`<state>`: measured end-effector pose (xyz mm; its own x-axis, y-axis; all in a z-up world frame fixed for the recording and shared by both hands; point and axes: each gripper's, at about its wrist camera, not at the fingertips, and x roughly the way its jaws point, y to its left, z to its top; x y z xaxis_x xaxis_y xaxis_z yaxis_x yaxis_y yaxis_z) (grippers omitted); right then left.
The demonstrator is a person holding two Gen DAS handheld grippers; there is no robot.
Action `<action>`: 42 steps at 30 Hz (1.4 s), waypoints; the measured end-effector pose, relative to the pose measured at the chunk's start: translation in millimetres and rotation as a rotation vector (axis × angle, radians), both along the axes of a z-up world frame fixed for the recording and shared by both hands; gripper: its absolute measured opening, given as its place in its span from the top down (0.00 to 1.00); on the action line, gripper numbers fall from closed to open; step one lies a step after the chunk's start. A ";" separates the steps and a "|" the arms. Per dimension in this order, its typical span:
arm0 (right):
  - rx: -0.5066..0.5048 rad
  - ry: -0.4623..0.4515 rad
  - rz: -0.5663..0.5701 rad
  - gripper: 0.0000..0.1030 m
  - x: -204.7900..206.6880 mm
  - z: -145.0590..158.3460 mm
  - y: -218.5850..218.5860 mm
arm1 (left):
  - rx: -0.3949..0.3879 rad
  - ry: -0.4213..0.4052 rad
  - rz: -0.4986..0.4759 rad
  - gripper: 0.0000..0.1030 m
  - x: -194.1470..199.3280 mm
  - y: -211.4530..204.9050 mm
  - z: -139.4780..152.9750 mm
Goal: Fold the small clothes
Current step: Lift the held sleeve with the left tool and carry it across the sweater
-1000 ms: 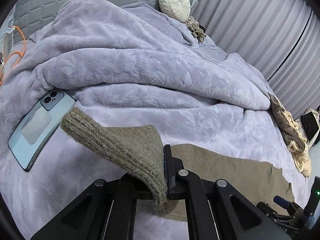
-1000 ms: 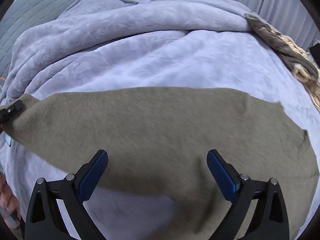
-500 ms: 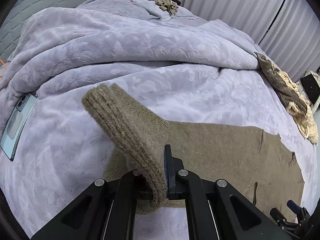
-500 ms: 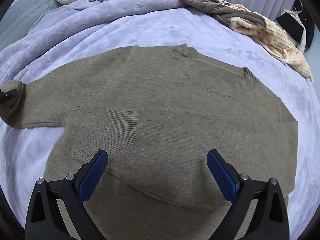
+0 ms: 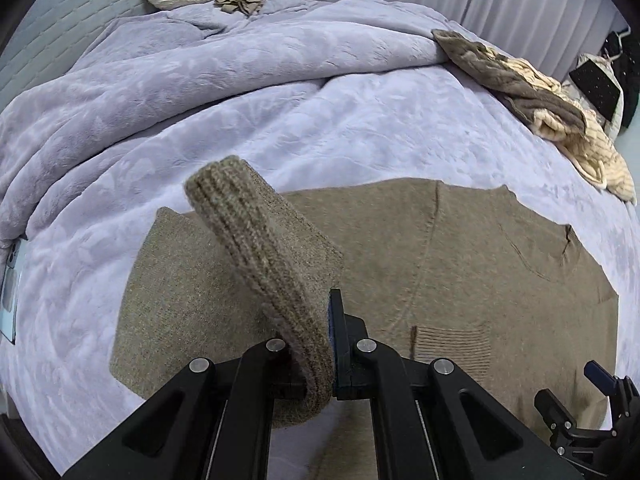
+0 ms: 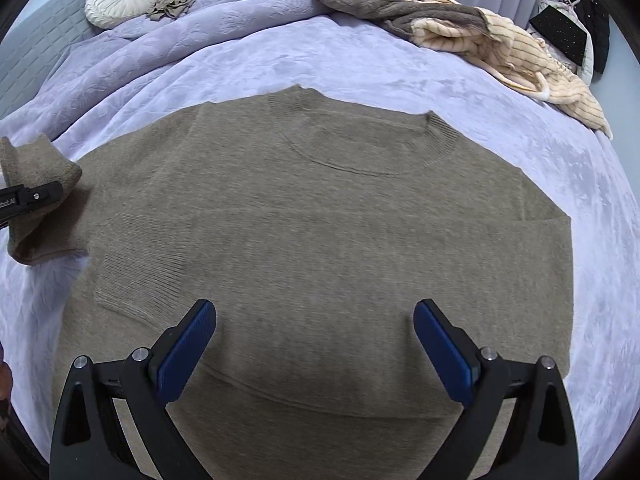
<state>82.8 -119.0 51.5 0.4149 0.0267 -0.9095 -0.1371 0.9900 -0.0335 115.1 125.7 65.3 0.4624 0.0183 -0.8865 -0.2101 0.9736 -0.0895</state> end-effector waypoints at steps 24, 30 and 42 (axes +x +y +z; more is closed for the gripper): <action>0.029 -0.065 -0.116 0.03 -22.9 14.8 -121.0 | 0.126 0.015 -0.281 0.93 -0.5 -198.5 15.5; 0.029 -0.077 -0.131 0.03 -24.8 16.7 -142.1 | 0.133 0.011 -0.341 0.93 -5.2 -241.8 23.4; 0.041 -0.109 -0.188 0.03 -35.8 22.9 -193.5 | 0.149 0.007 -0.429 0.93 -10.8 -319.1 28.8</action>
<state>46.9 -312.5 74.4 0.5122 -0.0248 -0.8585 0.0522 0.9986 0.0023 104.3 -193.4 94.1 0.4500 -0.0458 -0.8919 0.2153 0.9748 0.0586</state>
